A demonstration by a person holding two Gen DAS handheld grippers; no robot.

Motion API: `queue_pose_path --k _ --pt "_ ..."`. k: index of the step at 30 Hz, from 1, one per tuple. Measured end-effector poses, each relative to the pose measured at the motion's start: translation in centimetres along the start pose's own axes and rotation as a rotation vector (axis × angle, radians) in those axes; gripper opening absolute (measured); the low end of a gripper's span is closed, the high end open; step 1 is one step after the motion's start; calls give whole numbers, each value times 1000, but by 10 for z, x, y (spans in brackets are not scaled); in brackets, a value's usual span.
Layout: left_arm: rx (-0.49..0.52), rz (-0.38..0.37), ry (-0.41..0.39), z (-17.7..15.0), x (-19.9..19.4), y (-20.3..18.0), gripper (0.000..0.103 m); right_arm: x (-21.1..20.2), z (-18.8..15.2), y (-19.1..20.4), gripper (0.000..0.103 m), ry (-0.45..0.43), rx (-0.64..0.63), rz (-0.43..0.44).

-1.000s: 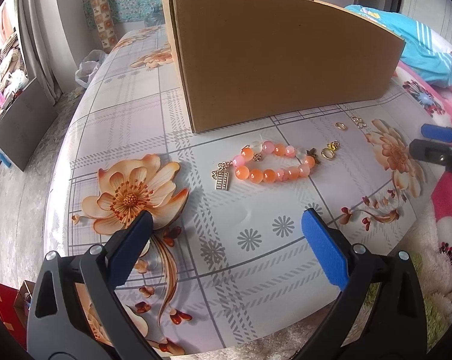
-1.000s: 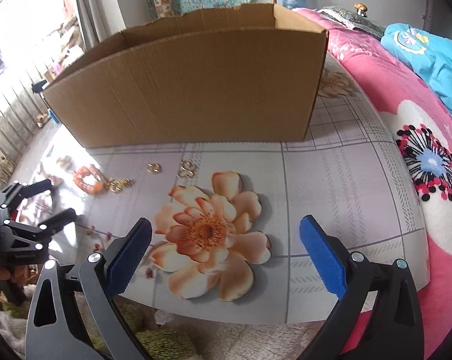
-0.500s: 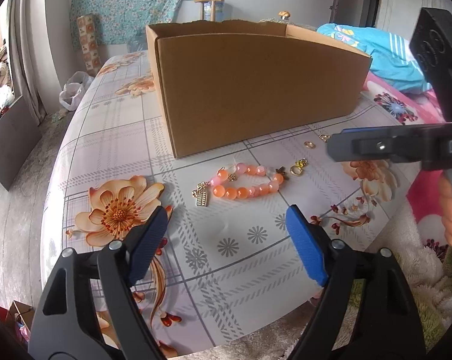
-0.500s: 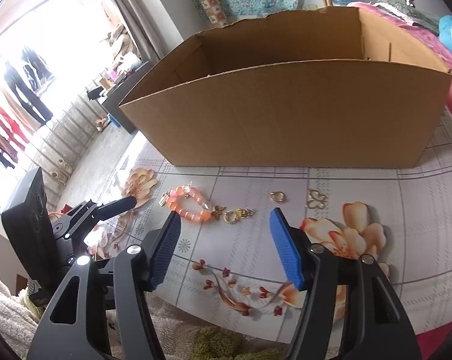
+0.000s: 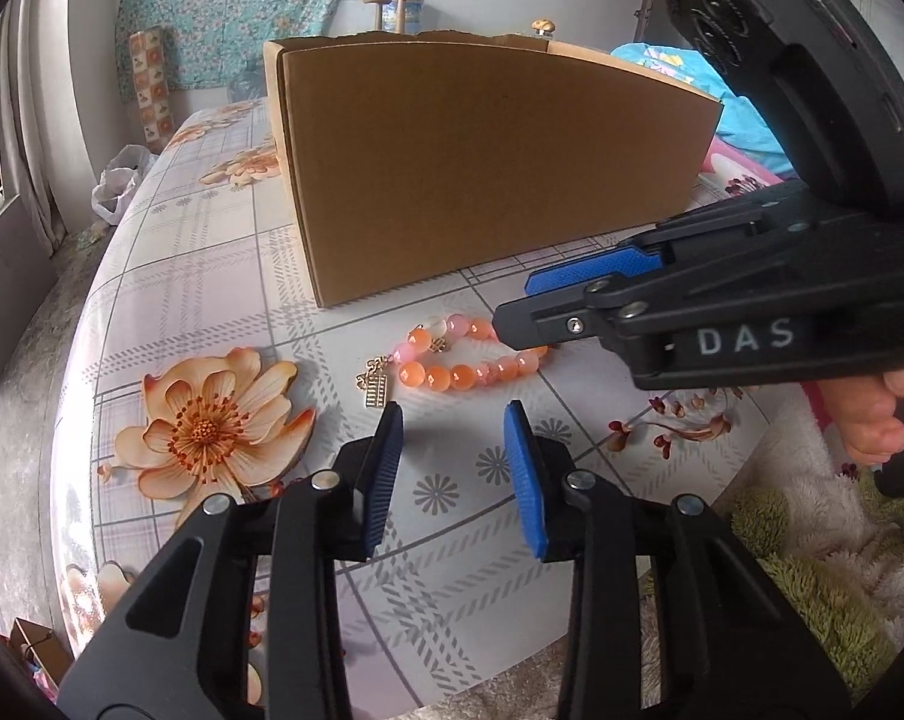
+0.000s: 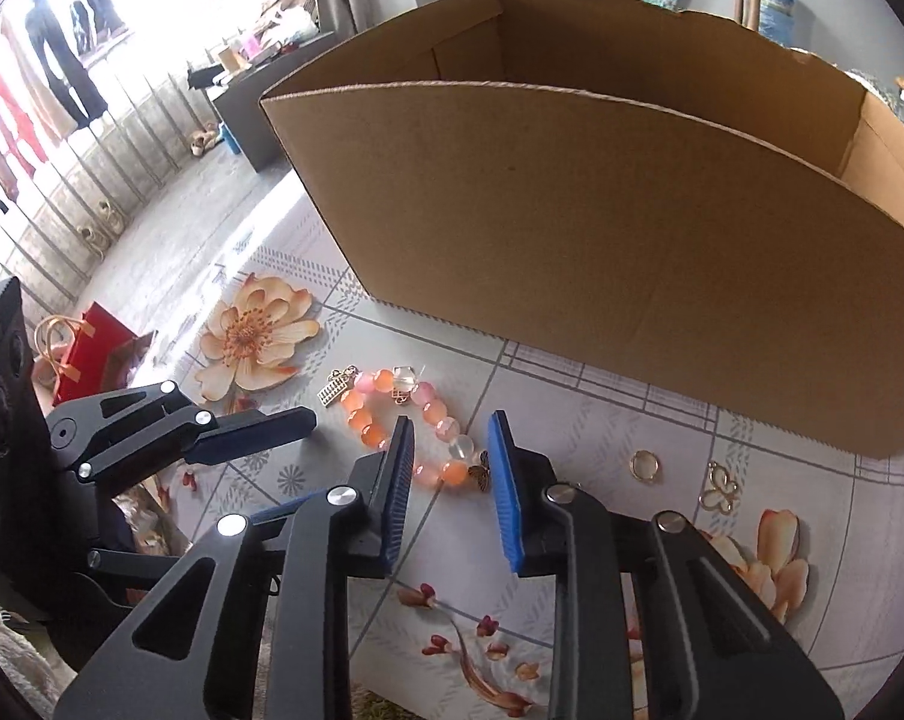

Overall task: Organize jewelry
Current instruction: 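Grasp the orange-pink beaded bracelet with the right tool and lift it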

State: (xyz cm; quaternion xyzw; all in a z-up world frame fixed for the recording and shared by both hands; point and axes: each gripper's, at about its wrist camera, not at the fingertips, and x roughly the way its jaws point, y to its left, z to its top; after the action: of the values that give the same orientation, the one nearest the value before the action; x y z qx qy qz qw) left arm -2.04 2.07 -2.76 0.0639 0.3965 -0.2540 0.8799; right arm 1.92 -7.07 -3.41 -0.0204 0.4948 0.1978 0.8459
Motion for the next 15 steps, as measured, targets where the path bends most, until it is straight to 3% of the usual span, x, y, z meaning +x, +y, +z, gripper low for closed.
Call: queue_pose_path --k 7,8,10,15 --pt "-8 -6 -9 0 0 2 30 20 17 7 24 71 -108 -19" --pt "-9 -7 -10 -1 0 3 30 21 19 8 23 75 -123 -21" --pt "-11 -8 -11 -1 0 4 30 22 22 11 10 86 -149 -27" --pt "-10 -7 -11 -1 -1 4 30 10 19 20 10 60 -153 4"
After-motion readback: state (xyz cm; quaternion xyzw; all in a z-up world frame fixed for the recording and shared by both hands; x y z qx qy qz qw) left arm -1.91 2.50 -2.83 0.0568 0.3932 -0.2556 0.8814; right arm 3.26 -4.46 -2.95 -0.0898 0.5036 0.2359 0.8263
